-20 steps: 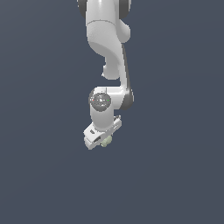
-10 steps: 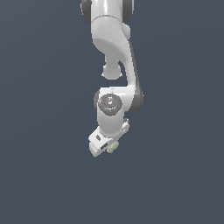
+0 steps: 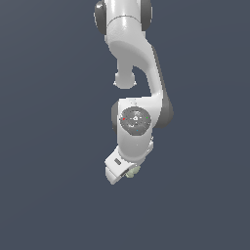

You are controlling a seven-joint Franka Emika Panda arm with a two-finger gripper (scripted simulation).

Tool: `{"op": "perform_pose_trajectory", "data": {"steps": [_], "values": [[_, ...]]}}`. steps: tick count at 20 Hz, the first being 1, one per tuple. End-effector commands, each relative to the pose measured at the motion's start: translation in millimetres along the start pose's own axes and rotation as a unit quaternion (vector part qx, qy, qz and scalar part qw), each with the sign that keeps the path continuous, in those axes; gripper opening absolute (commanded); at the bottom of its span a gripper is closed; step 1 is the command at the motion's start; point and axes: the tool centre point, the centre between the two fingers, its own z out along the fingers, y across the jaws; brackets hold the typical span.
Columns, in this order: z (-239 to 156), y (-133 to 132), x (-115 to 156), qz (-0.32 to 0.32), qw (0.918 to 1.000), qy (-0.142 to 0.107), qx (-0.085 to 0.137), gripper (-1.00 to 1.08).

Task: Pick up the object and move it to a goal position.

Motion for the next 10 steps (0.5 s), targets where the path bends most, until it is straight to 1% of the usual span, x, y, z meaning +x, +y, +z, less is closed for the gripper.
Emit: {"op": "perform_pose_trajectory", "data": {"steps": [1, 10], "values": [[-3.9, 1.1, 6.7, 0.000, 1.0000, 0.000, 0.000, -1.00], [-9.1, 2.5, 15.8, 0.000, 1.0000, 0.000, 0.000, -1.00]]}}
